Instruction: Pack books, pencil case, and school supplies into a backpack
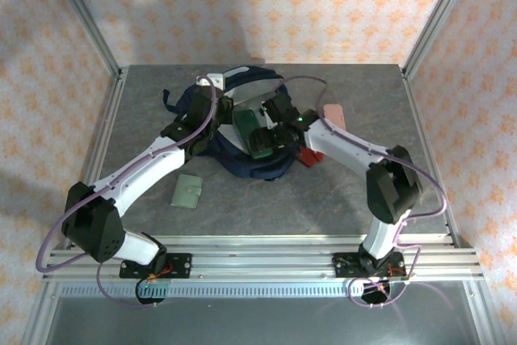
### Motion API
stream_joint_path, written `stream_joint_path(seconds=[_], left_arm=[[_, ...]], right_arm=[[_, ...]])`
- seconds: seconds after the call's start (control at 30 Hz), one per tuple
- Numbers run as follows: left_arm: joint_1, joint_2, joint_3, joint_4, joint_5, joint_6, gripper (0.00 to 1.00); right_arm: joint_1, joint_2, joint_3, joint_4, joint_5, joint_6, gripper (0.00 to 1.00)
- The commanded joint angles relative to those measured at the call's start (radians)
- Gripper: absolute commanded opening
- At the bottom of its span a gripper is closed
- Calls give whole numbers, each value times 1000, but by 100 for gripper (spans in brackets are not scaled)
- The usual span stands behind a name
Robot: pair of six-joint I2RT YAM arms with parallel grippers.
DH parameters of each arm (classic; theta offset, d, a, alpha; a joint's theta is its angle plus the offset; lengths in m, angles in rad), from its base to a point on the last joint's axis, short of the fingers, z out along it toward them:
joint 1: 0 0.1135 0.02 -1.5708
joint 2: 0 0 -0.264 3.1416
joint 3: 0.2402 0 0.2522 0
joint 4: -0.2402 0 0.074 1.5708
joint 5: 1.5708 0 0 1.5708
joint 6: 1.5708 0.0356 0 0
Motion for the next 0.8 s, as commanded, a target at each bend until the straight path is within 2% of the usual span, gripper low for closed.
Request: stream_joint_path(seconds=[0.0, 0.03, 0.1, 0.23, 0.3, 0.4, 0.53, 0.77], left_arm=[[4, -70, -6, 151, 7, -55, 0], [3, -72, -17, 155, 12, -64, 0], [1, -75, -37, 165, 28, -80, 0], [-7, -82, -77, 184, 59, -109, 0], [-17, -87, -99, 194, 65, -119, 0], [-36, -92, -123, 200, 83, -137, 0], [-64, -101, -168, 209, 80, -159, 0], [-77, -117, -230, 230, 79, -193, 0]], right_arm=[[-4, -99, -120, 107, 7, 116, 66], [-3, -119, -165, 140, -24, 142, 57], [-2, -142, -241, 195, -74, 190, 53], [1, -140, -353, 310, -156, 276, 53], [4, -128, -383, 363, -182, 312, 61], [8, -105, -400, 436, -185, 350, 64], [8, -82, -364, 433, -151, 378, 59], [18, -193, -383, 416, -112, 404, 57]])
